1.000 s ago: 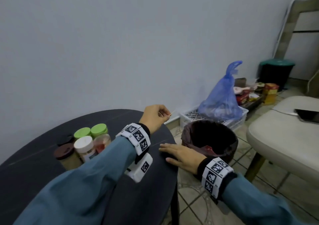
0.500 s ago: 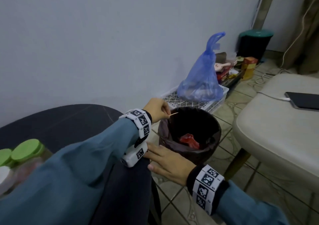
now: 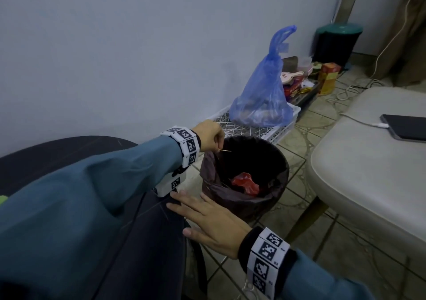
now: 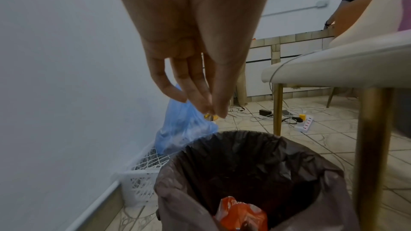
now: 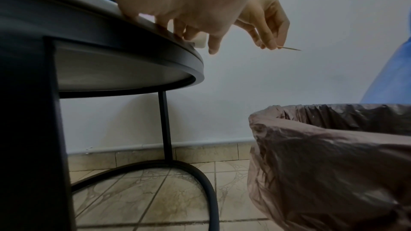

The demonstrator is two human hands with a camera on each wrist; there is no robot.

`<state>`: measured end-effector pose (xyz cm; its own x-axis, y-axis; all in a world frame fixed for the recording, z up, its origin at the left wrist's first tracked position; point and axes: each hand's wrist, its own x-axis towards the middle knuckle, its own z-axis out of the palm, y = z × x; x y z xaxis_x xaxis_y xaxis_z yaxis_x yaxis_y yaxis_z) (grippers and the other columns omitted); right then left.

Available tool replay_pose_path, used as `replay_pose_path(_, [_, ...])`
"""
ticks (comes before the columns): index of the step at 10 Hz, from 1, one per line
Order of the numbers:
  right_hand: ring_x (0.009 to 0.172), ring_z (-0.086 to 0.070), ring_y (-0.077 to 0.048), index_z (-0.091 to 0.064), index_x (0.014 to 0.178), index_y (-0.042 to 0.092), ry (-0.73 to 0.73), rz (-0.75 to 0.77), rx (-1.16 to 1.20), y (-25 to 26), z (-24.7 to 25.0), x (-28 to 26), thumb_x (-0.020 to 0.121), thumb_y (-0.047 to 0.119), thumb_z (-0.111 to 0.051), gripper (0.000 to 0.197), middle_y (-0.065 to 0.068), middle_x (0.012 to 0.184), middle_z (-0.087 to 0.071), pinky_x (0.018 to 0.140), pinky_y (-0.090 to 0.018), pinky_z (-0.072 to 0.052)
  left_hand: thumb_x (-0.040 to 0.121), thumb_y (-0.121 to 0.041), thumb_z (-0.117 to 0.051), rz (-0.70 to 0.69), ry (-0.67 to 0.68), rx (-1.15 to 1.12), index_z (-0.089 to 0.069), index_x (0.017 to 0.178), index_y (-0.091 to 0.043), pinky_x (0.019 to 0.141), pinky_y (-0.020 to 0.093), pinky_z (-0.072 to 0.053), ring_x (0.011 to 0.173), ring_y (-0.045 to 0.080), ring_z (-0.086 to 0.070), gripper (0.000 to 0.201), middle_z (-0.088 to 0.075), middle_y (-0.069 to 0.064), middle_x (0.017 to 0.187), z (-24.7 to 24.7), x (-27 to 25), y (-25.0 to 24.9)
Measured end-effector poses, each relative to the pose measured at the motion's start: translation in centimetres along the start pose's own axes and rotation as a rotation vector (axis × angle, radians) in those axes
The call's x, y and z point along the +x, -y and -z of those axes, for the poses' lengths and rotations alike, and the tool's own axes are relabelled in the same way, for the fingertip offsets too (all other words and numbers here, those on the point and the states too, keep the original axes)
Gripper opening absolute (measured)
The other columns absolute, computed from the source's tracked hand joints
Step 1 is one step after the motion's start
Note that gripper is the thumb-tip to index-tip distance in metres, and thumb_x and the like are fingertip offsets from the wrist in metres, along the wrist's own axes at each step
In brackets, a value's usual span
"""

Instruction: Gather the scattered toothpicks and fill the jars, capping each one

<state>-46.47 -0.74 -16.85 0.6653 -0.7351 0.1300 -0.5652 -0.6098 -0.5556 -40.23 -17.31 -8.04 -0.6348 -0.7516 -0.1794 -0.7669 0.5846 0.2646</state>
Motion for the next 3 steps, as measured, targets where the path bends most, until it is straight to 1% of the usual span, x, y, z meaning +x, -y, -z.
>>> replay_pose_path(1, [0.14,0.009,0.005,-0.017,0.148,0.027,0.004,-0.003,0.005,0.03,0.14,0.0,0.1,0.037,-0.034,0.052,0.013,0.157,-0.004,0.115,-0.03,0.0,0.075,0.0,-0.068,-0.033,0.034,0.049,-0.072,0.089,-0.004,0.067,0.018,-0.044,0.084,0.021,-0.066,0.015,-0.072,0.011,0.09,-0.63,1.11,-0.51])
replay_pose_path(2, [0.141,0.007,0.004,-0.018,0.148,0.026,-0.005,-0.004,0.022,0.46,0.3,-0.13,0.1,0.035,-0.034,0.052,0.012,0.157,-0.005,0.116,-0.032,-0.002,0.077,-0.005,-0.072,-0.041,0.029,0.044,-0.07,0.097,-0.003,0.073,0.019,-0.044,0.09,0.022,-0.066,0.02,-0.071,0.011,0.097,-1.01,1.43,-0.81])
replay_pose_path(3, [0.142,0.004,0.001,-0.018,0.148,0.026,-0.023,-0.001,0.036,0.59,0.24,0.06,0.1,0.036,-0.034,0.052,0.012,0.157,-0.005,0.117,-0.035,-0.005,0.079,-0.004,-0.07,-0.019,0.004,0.015,-0.068,0.103,-0.003,0.08,0.022,-0.044,0.093,0.022,-0.065,0.024,-0.071,0.011,0.1,-0.64,1.55,-0.45])
